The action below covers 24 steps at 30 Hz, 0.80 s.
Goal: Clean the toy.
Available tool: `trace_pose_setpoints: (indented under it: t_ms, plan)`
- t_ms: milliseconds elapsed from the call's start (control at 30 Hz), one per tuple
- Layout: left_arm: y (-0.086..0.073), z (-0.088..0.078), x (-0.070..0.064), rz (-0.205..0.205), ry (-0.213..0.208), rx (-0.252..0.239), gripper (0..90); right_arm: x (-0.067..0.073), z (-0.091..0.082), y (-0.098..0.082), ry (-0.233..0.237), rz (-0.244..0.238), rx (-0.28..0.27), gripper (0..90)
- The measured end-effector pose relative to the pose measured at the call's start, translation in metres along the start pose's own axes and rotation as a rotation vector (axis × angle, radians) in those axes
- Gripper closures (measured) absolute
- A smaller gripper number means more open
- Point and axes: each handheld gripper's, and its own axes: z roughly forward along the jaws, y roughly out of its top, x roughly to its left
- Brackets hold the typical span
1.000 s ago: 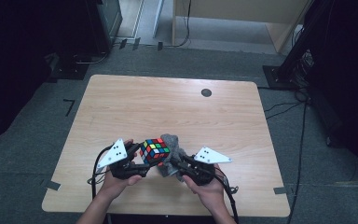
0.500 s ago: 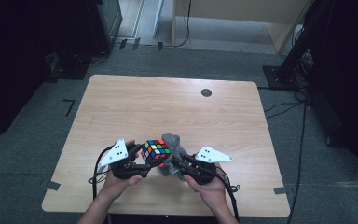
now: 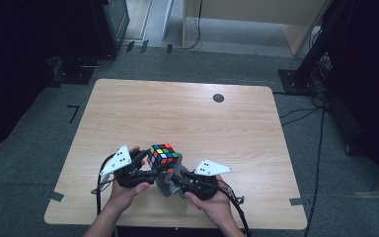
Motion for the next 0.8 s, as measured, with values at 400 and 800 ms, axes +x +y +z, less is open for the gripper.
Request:
trace_pose_setpoints:
  t_ms: [400, 800]
  plan:
    - [-0.008, 0.012, -0.010, 0.016, 0.034, 0.034, 34.2, 0.022, 0.018, -0.006, 0.083, 0.004, -0.028, 76.5]
    - [-0.005, 0.005, -0.001, -0.008, 0.060, 0.016, 34.2, -0.005, 0.007, -0.009, -0.039, 0.041, -0.029, 76.2]
